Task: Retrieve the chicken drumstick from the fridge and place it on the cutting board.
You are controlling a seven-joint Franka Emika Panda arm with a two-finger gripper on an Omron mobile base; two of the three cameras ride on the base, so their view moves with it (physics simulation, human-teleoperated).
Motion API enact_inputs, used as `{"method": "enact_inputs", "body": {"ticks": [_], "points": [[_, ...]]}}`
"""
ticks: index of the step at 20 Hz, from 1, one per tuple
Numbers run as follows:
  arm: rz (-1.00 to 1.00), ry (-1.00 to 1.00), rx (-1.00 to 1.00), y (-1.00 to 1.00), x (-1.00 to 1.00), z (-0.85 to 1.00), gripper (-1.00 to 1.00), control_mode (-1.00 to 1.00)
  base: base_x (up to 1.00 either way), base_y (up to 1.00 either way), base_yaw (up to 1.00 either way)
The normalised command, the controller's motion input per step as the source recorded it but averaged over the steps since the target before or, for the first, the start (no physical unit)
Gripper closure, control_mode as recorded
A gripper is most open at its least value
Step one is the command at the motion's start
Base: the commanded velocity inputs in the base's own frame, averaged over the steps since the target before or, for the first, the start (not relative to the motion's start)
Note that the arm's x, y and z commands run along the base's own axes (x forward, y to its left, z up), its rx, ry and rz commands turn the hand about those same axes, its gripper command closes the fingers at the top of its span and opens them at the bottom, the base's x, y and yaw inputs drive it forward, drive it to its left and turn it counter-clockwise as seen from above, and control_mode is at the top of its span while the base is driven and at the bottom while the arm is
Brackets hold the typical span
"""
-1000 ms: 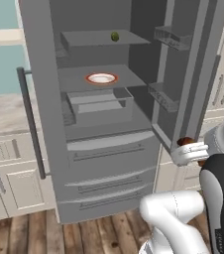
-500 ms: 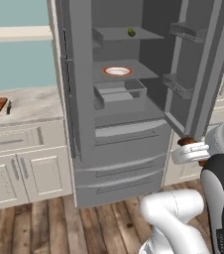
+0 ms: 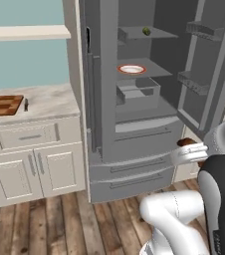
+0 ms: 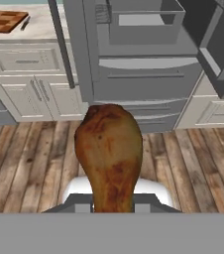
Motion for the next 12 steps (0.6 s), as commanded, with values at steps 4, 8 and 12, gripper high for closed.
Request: {"method": "enact_inputs", "body": {"ticks": [4,8,12], "points": [[0.0,0.0,0.0,0.0,0.0,0.0,1.0,1.0,-0.18,0.93,-0.02],[0.0,0.0,0.0,0.0,0.0,0.0,1.0,1.0,0.08,0.76,0.0],[0.0,0.0,0.0,0.0,0.0,0.0,1.0,1.0,0.29,0.83,0.0]]}}
